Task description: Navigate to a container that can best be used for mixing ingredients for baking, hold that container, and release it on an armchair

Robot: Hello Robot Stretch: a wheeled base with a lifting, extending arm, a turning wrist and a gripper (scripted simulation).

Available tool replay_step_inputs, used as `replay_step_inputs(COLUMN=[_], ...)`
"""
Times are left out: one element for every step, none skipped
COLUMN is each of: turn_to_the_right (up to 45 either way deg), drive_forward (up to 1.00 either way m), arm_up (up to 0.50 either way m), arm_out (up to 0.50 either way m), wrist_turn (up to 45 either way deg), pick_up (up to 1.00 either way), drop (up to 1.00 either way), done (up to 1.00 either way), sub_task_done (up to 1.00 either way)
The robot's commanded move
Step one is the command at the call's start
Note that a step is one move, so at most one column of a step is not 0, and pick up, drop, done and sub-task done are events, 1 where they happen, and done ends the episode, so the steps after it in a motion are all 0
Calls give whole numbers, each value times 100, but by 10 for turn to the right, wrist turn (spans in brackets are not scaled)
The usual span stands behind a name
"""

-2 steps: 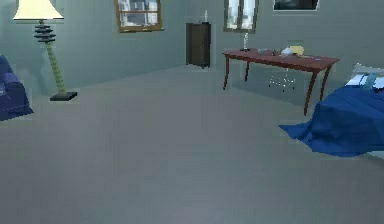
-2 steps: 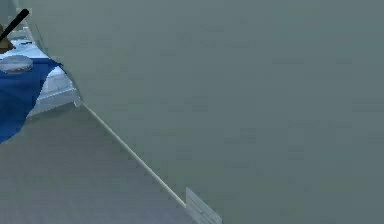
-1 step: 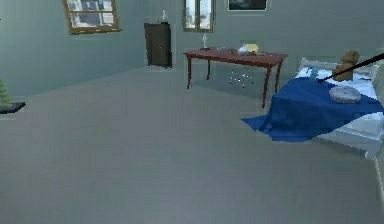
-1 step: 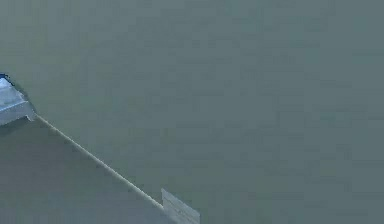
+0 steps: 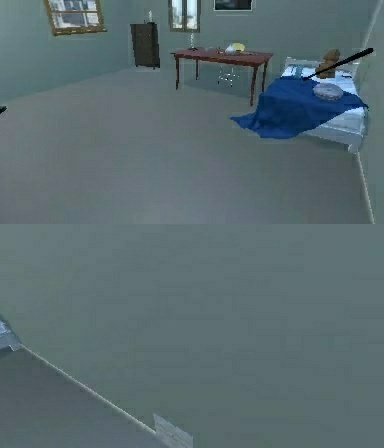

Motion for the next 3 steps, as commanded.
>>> replay_step_inputs(turn_to_the_right=[0,0,0], drive_forward=[100,100,25], arm_up=[0,0,0], arm_out=[0,0,0], wrist_turn=[0,0,0], pick_up=[0,0,0], drop=[0,0,0], done=[0,0,0], sub_task_done=[0,0,0])
